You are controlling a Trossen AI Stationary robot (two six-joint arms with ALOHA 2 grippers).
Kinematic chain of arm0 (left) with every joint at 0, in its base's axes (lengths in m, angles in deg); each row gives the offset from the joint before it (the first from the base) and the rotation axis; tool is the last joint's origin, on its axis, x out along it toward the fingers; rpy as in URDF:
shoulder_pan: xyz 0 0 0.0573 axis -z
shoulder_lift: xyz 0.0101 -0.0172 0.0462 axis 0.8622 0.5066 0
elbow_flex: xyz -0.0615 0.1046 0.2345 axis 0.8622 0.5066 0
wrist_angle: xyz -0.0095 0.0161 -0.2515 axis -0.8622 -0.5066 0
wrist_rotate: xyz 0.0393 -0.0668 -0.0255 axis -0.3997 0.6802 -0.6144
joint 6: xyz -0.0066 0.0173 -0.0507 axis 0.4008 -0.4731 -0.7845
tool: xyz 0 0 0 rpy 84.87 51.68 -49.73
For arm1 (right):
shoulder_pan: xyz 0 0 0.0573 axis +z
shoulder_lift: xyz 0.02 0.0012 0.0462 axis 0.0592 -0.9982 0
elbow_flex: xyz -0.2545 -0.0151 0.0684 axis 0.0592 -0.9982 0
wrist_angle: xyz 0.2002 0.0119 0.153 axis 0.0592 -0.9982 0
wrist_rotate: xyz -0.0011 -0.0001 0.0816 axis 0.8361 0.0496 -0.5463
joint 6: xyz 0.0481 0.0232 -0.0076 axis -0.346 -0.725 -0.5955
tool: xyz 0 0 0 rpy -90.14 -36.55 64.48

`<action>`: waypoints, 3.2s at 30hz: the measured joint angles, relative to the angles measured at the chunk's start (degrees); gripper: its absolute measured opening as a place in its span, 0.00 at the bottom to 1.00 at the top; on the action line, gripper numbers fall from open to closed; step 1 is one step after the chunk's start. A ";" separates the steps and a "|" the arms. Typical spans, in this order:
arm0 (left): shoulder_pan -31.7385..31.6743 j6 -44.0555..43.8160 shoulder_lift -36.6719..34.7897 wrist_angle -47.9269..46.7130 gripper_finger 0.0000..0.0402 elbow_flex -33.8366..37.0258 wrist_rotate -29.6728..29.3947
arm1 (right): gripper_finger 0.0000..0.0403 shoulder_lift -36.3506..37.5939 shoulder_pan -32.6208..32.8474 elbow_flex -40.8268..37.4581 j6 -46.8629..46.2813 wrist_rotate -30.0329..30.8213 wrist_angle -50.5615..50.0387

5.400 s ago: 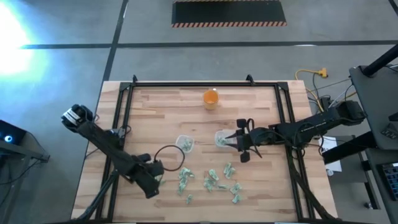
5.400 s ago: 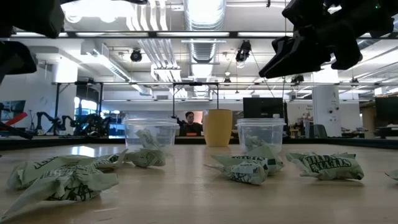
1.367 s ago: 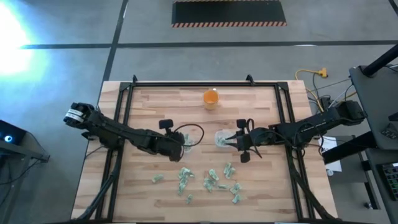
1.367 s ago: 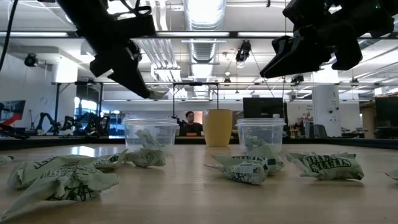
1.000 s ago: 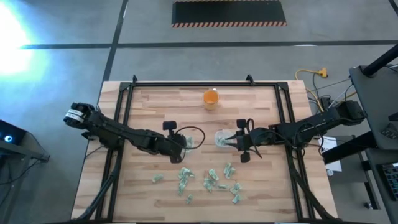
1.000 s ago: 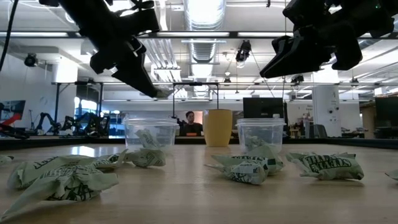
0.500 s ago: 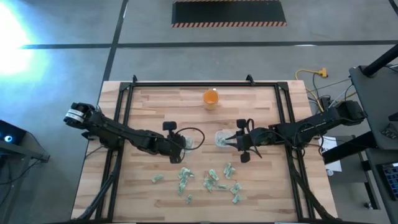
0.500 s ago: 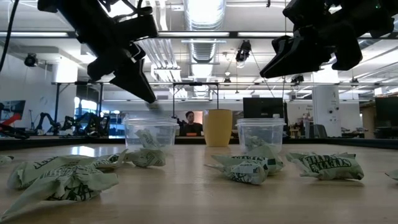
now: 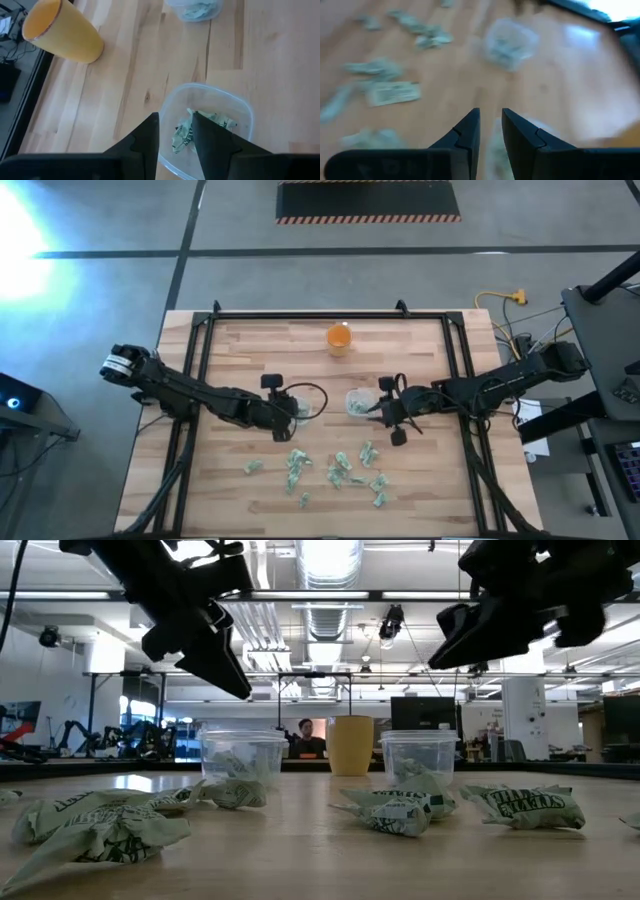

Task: Pick and place items into bin
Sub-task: Put the green sweetener bag into the right transparent food container

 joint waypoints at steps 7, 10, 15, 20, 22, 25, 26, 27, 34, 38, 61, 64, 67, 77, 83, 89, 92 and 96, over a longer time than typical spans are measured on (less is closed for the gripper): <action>0.00 0.02 -1.28 0.20 0.25 0.22 -0.15 | 0.19 -0.34 1.77 -0.09 -5.16 -9.87 -2.34; 0.00 -0.21 -1.28 0.30 0.25 0.28 -0.15 | 0.19 -0.97 3.29 -0.11 -5.73 -10.32 -2.31; 0.00 -0.55 -1.26 0.29 0.25 0.68 -0.17 | 0.17 -2.67 4.54 -0.11 -5.74 -10.36 -1.87; 0.00 -0.55 -1.26 0.32 0.25 0.70 -0.19 | 0.17 -6.64 4.66 -0.13 -7.09 -10.38 -1.35; 0.00 -0.55 -1.26 0.32 0.25 0.76 -0.24 | 0.18 -9.01 4.66 -0.13 -7.80 -10.38 -0.47; 0.00 -0.56 -1.26 0.31 0.25 0.79 -0.25 | 0.19 -12.68 4.66 -0.12 -8.06 -10.38 1.17; 0.00 -0.56 -1.26 0.32 0.25 0.79 -0.26 | 0.20 -13.89 4.66 0.06 -8.09 -10.37 1.37; 0.00 -0.55 -1.26 0.30 0.25 0.81 -0.26 | 0.21 -14.99 4.66 0.27 -8.11 -10.38 1.34; 0.00 -0.59 -1.26 0.34 0.25 0.99 -0.26 | 0.29 -19.38 4.66 1.60 -9.52 -10.34 1.53; 0.00 -0.61 -1.26 0.35 0.25 1.03 -0.26 | 0.35 -20.27 4.66 1.62 -9.61 -10.32 1.51; 0.00 -0.66 -1.24 0.96 0.25 1.03 -0.24 | 0.24 -22.47 4.61 1.62 -10.49 -10.19 1.82; 0.00 -0.64 -1.24 1.46 0.25 1.33 -0.24 | 0.19 -22.47 4.61 1.62 -10.47 -10.19 1.84; 0.00 -0.61 -1.22 1.83 0.25 1.58 -0.21 | 0.14 -22.47 4.61 1.62 -10.47 -10.19 2.03; 0.00 -0.61 -1.22 1.83 0.25 1.60 -0.21 | 0.02 -22.47 4.61 1.62 -10.25 -10.19 2.22; 0.00 -0.63 -1.22 1.83 0.25 1.60 -0.21 | 0.02 -21.97 4.61 1.62 -10.15 -10.16 2.52; 0.00 -0.63 -1.22 1.85 0.25 1.60 -0.21 | 0.02 -18.20 4.61 1.57 -9.65 -10.13 2.48; 0.02 -0.63 -1.22 1.87 0.25 1.60 -0.21 | 0.02 -15.03 4.61 1.57 -8.75 -10.02 2.31; 0.02 -0.61 -1.22 1.85 0.25 1.60 -0.21 | 0.02 -10.02 4.66 1.57 -6.78 -5.63 0.95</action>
